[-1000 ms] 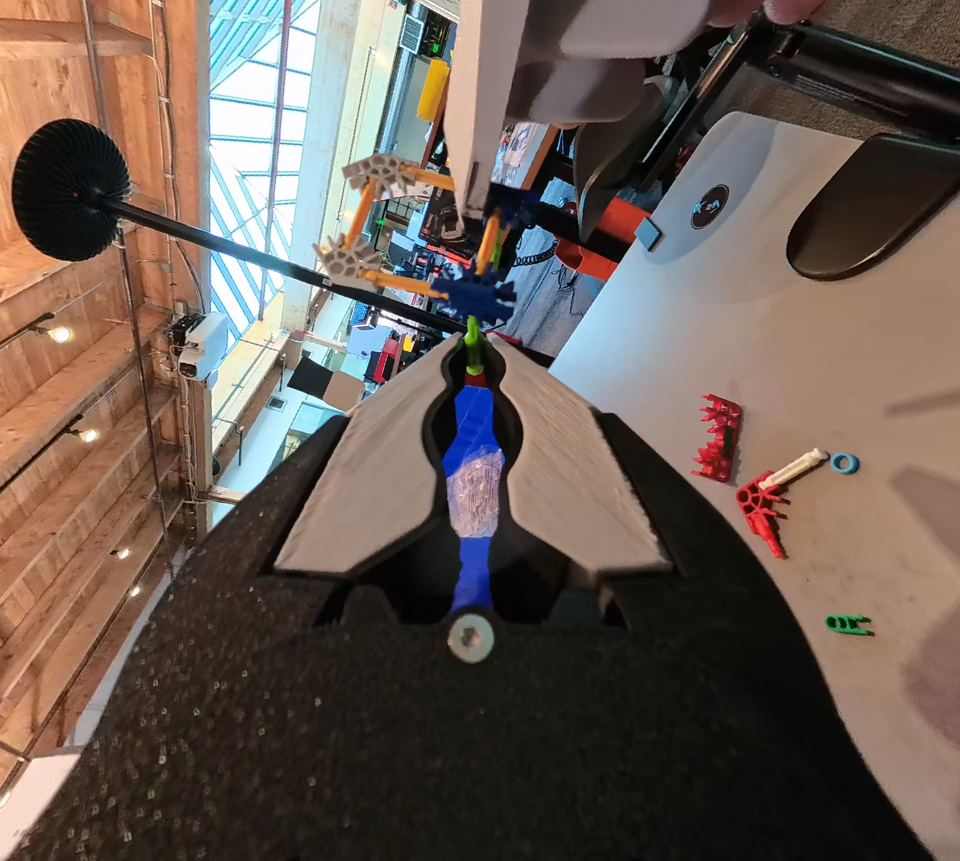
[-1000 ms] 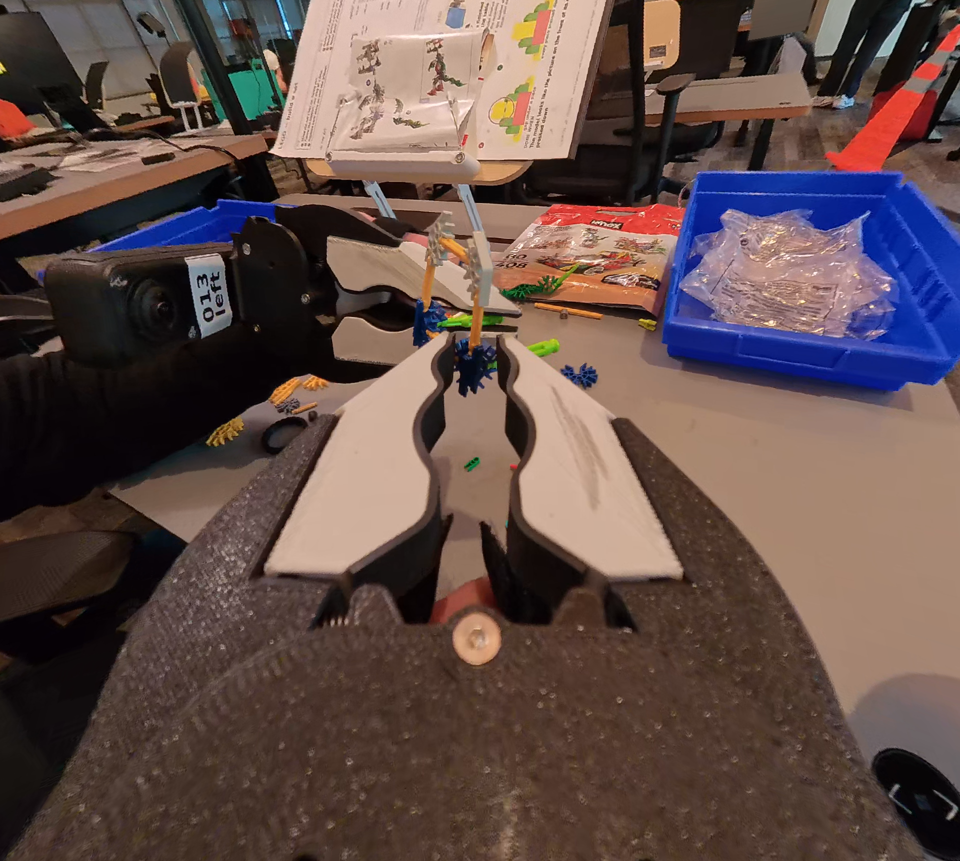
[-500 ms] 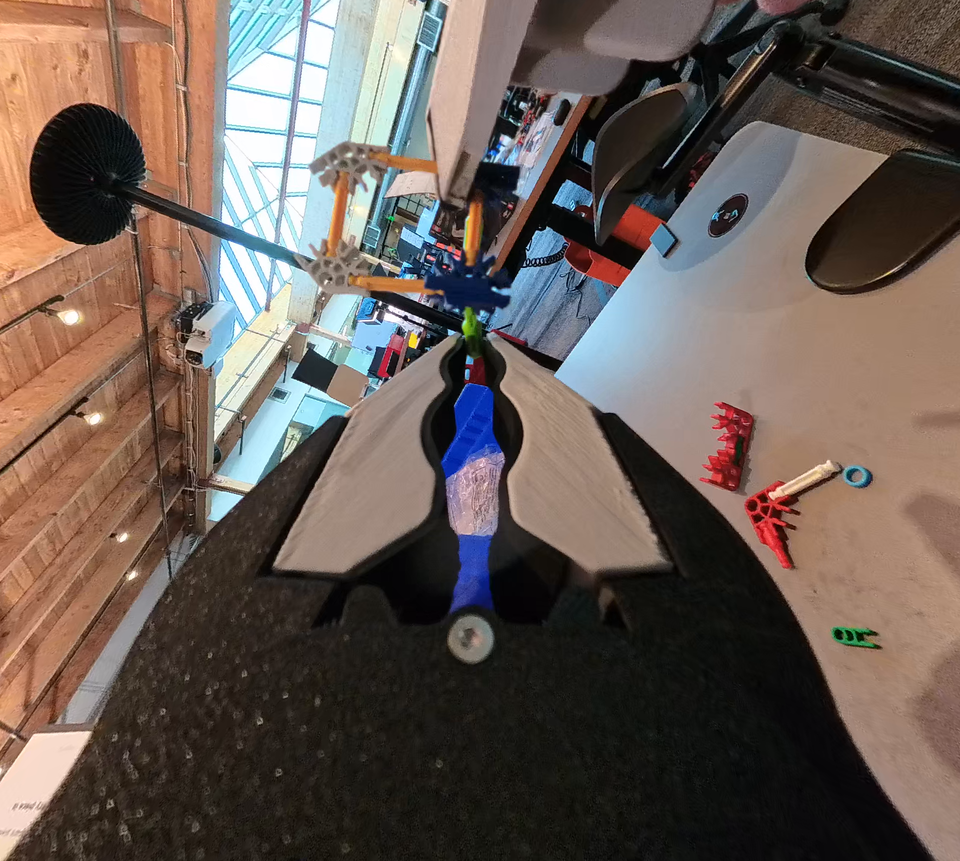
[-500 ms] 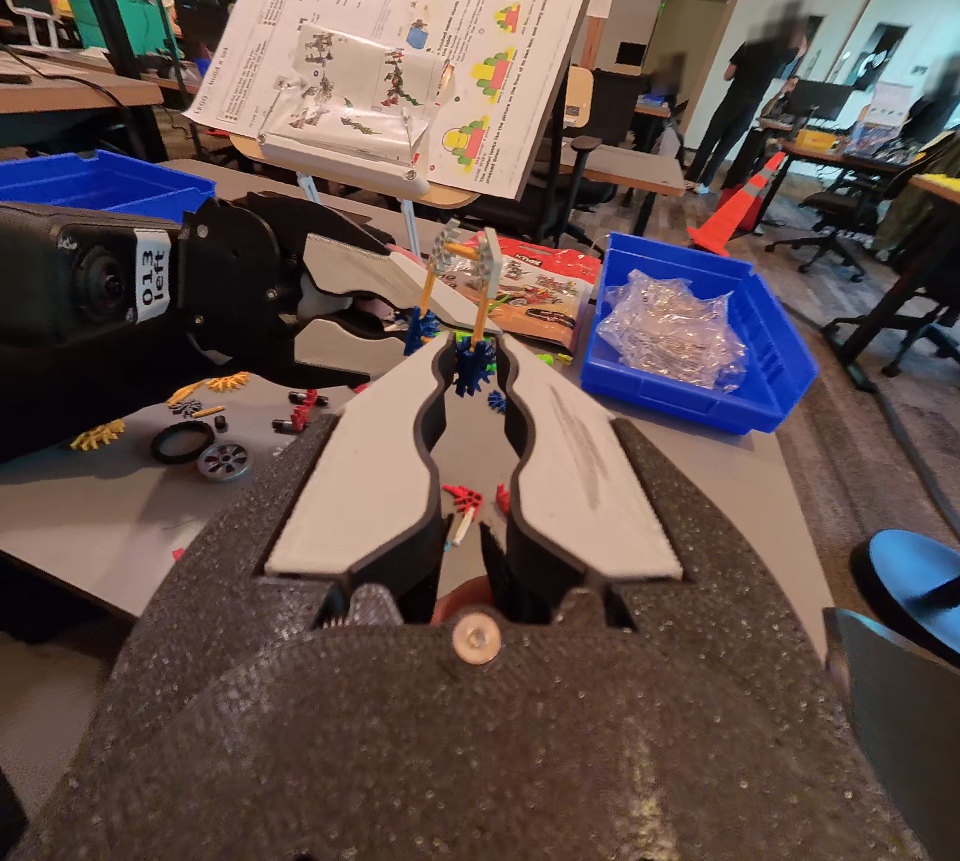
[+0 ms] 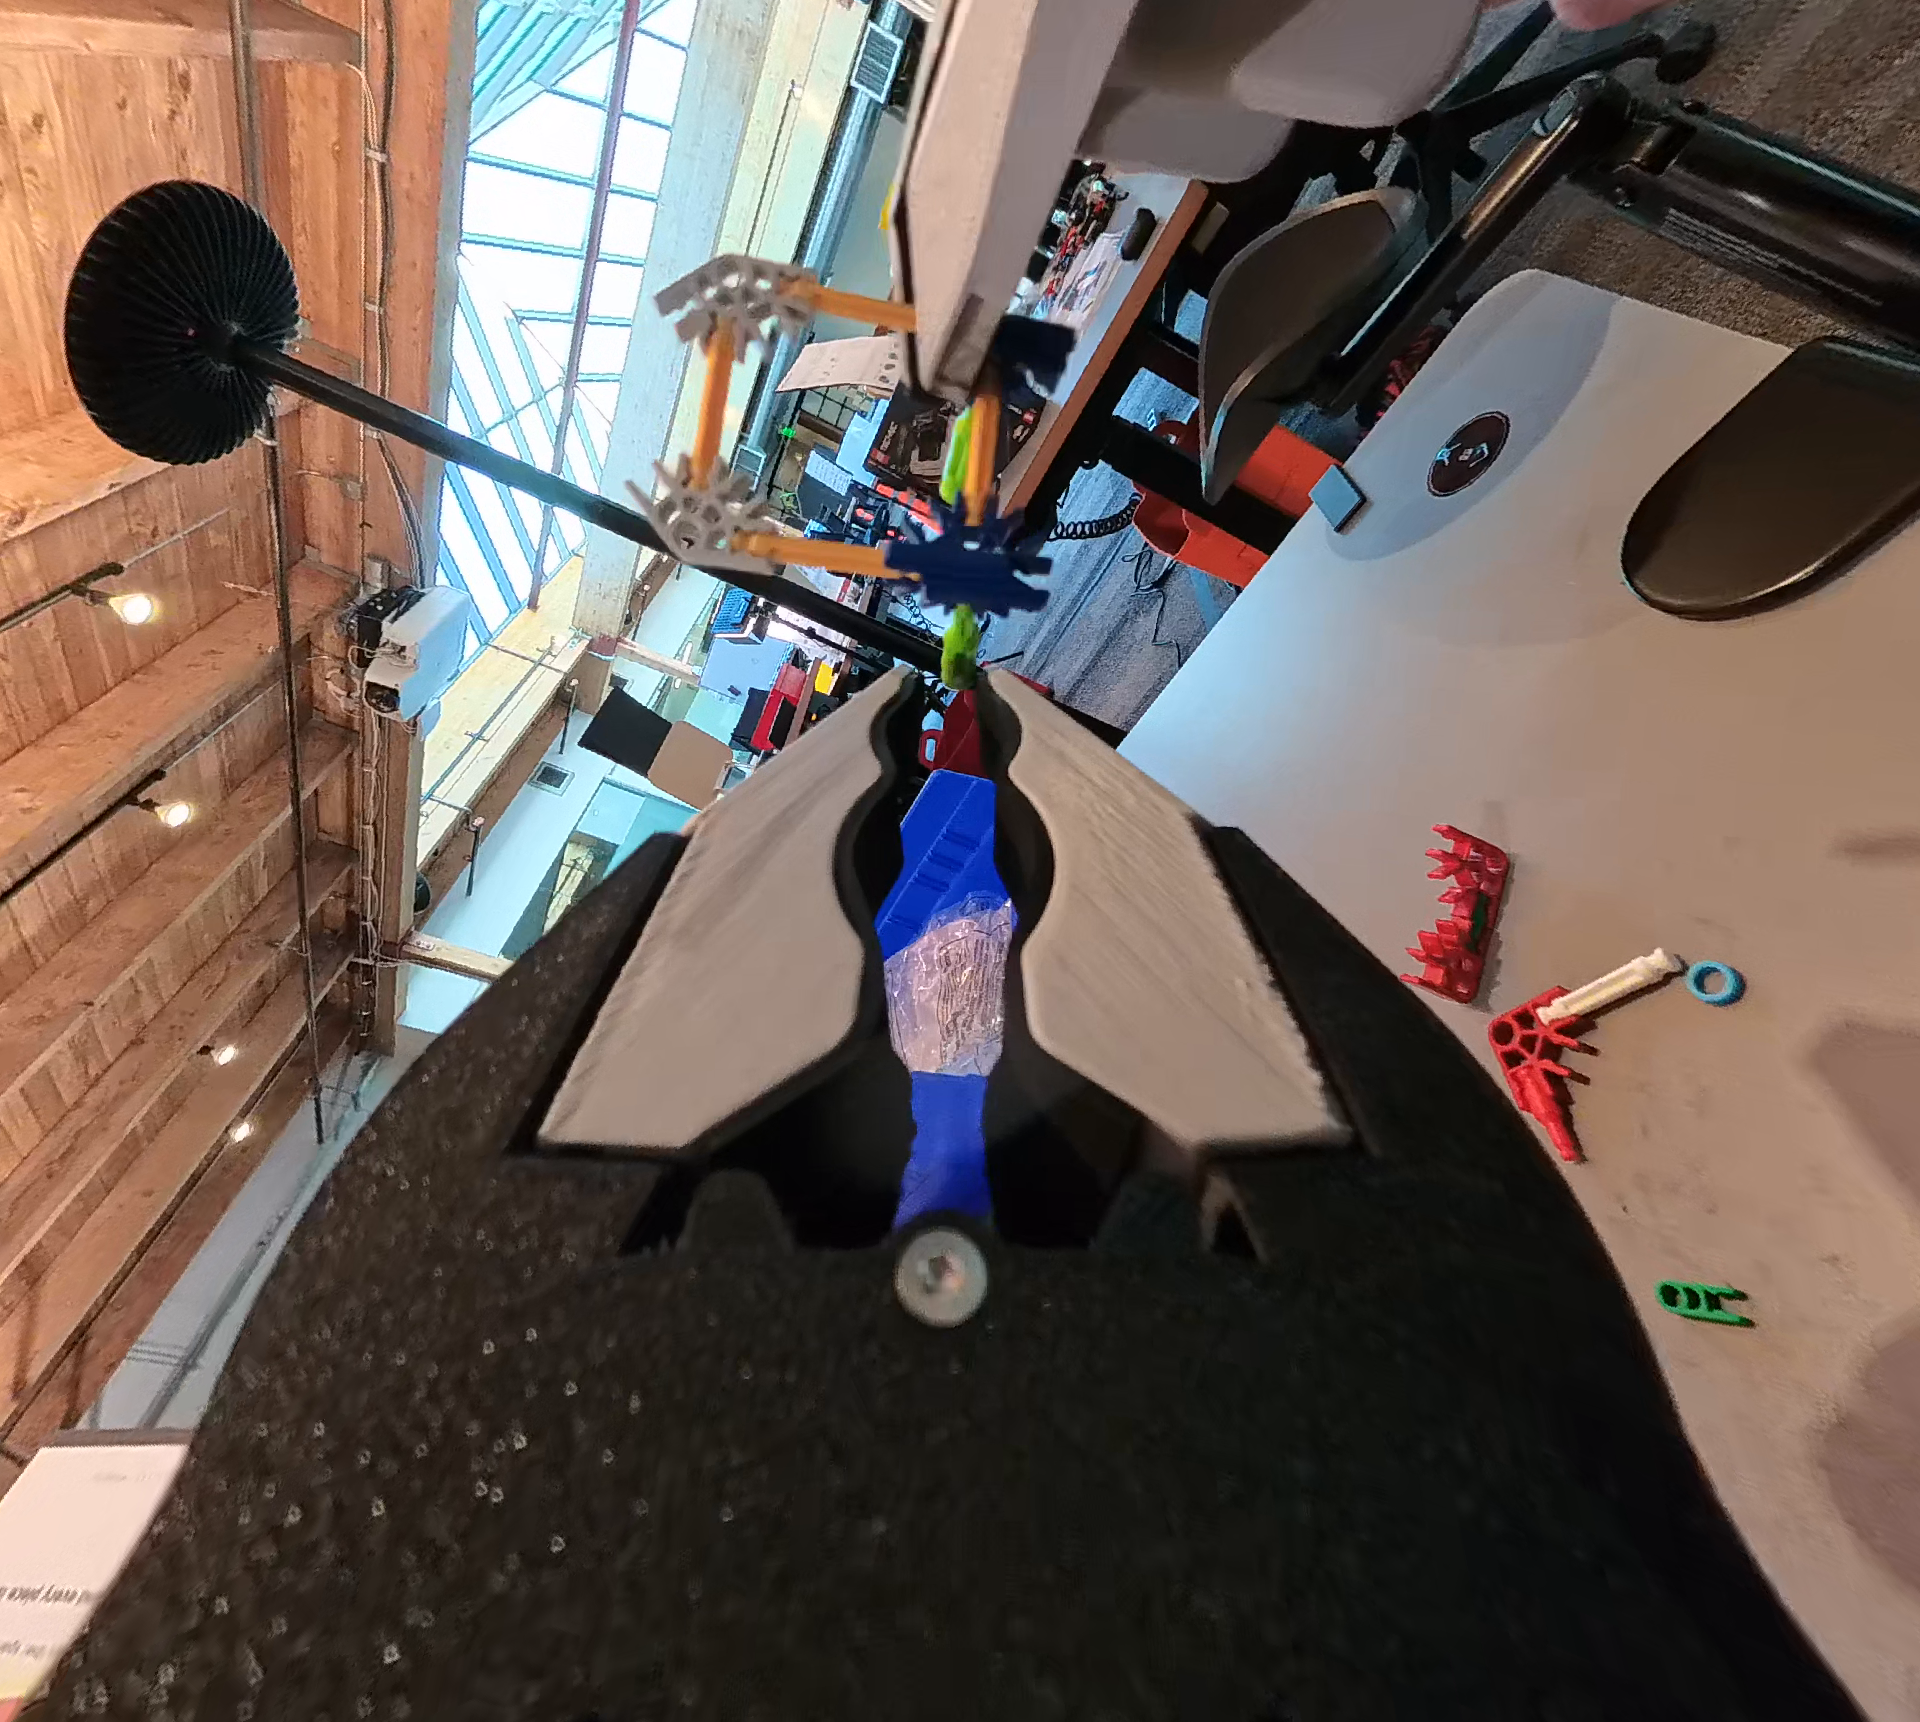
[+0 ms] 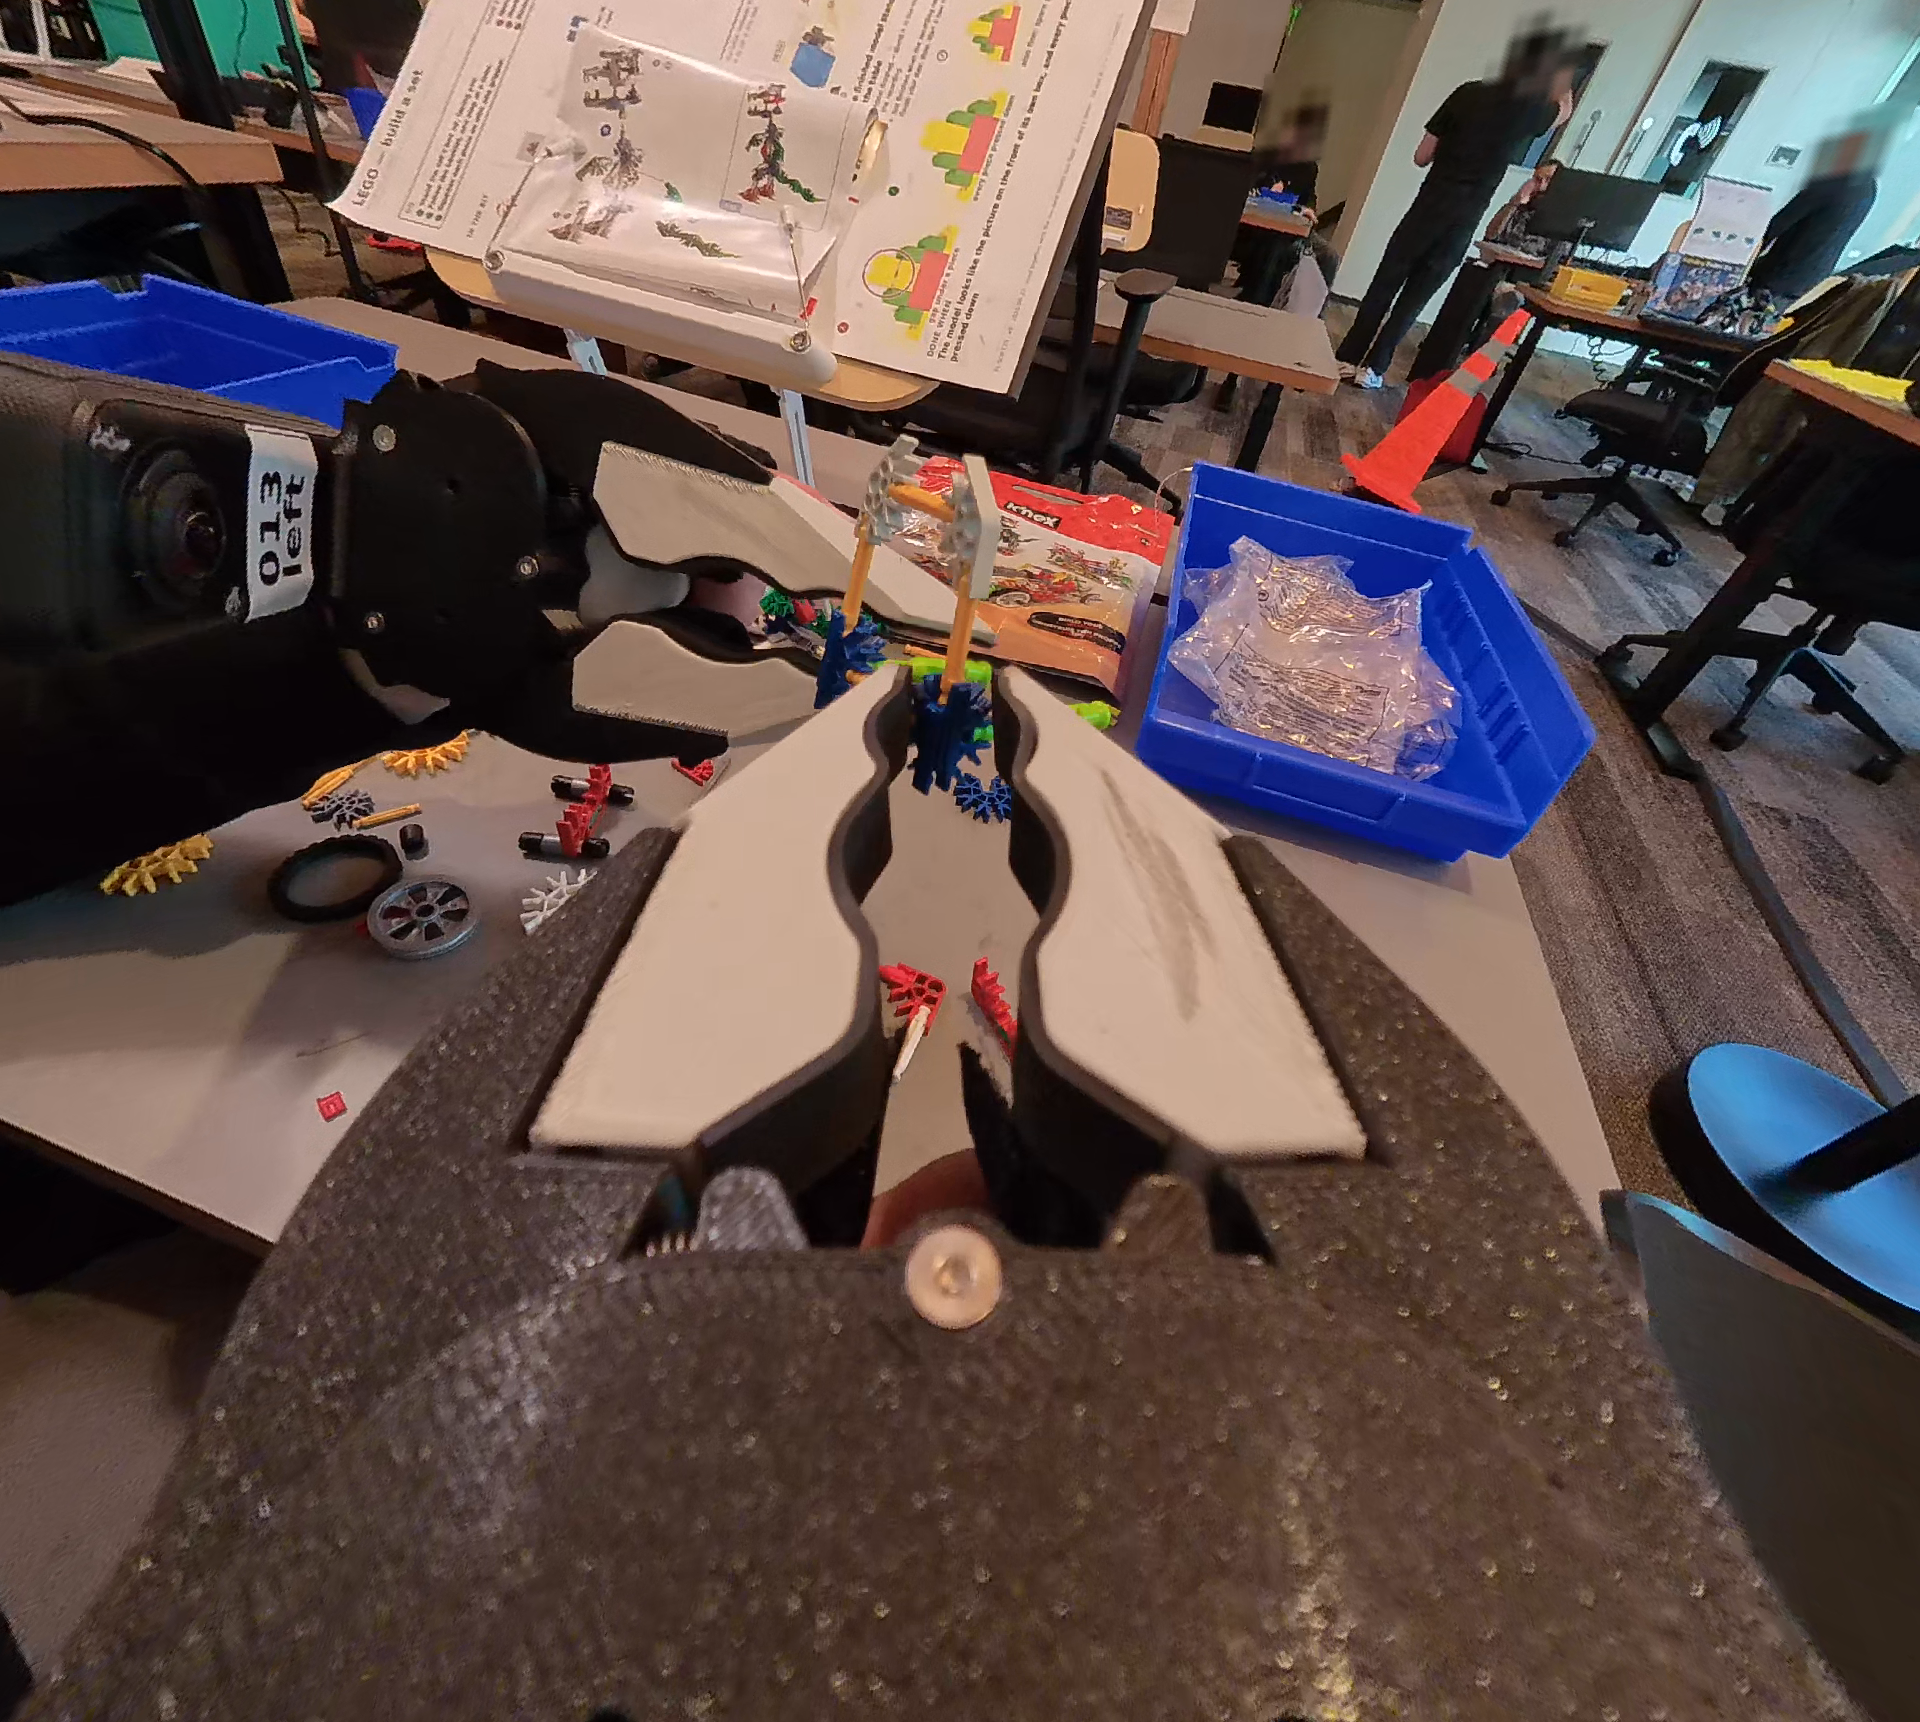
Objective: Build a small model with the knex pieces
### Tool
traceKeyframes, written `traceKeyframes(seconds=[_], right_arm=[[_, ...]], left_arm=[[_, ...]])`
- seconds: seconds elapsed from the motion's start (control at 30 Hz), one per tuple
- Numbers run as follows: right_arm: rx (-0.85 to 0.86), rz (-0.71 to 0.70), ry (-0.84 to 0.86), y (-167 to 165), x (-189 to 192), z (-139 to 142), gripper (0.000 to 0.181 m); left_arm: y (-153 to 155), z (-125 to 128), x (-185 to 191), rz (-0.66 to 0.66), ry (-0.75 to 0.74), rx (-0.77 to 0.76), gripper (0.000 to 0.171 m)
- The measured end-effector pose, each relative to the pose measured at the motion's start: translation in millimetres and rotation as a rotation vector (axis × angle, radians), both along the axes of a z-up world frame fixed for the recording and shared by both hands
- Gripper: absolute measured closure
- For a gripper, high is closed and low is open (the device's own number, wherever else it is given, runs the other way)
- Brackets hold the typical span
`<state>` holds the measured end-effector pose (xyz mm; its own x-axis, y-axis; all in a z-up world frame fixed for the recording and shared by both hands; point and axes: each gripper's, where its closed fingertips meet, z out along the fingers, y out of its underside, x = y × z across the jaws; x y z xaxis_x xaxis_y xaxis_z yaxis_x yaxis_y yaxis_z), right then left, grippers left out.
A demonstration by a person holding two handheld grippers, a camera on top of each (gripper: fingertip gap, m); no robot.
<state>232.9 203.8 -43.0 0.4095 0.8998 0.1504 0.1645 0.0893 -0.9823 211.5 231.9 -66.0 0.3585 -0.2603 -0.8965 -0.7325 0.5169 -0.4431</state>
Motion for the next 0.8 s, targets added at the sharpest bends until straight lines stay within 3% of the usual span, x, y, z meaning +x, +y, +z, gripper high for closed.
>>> traceKeyframes(seconds=[0.23,0.47,0.63,0.8], right_arm=[[0.0,-0.016,0.006,4,3,-4,0.167],[-0.001,-0.03,-0.002,9,6,-8,0.167],[0.015,-0.027,0.021,9,8,-7,0.167],[0.084,-0.025,0.015,5,8,-7,0.167]], left_arm=[[2,-3,-1,-0.004,-0.013,-0.031,0.162],[-8,-10,3,-0.114,-0.082,-0.227,0.156],[-22,-6,7,-0.29,-0.284,-0.497,0.148],[-35,4,12,-0.439,-0.442,-0.663,0.14]])
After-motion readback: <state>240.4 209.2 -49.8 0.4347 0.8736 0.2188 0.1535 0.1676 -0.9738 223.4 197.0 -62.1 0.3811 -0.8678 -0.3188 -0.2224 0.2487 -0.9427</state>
